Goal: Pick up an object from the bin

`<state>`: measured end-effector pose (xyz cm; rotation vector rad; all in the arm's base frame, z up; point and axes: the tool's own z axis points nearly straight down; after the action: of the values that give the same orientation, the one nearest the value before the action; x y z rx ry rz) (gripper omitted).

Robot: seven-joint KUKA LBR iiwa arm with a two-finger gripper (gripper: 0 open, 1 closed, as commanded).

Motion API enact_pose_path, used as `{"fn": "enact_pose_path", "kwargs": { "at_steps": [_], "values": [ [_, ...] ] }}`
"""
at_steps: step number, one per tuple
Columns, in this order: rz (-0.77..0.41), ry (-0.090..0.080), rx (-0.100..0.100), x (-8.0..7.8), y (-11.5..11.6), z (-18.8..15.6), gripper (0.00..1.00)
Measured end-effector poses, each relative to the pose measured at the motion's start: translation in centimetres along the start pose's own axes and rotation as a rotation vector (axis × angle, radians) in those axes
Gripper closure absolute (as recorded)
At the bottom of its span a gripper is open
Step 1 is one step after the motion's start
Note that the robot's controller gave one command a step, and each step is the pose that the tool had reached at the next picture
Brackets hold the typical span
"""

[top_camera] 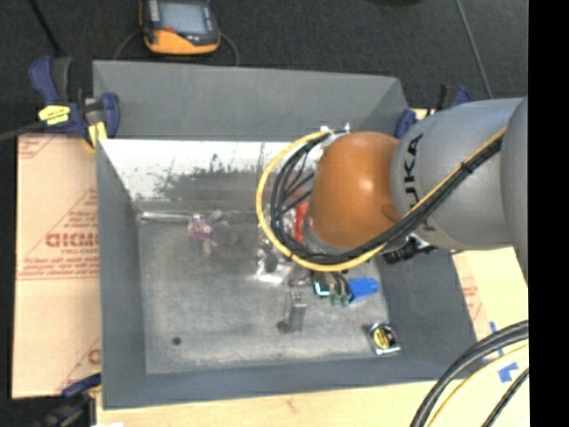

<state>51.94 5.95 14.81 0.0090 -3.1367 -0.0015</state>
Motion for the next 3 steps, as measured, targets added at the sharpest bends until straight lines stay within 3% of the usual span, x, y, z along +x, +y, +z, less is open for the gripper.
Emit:
{"fn": "enact_pose_path", "kwargs": {
  "at_steps": [1, 2, 3],
  "values": [
    [0.063, -0.011, -0.001, -7.6, 0.2, 8.0, 0.00],
    [-0.014, -0.013, 0.002, -9.1, -2.3, 4.5, 0.00],
    [-0.216, -0.013, 0.003, -10.9, -2.2, 3.8, 0.00]
  ]
}}
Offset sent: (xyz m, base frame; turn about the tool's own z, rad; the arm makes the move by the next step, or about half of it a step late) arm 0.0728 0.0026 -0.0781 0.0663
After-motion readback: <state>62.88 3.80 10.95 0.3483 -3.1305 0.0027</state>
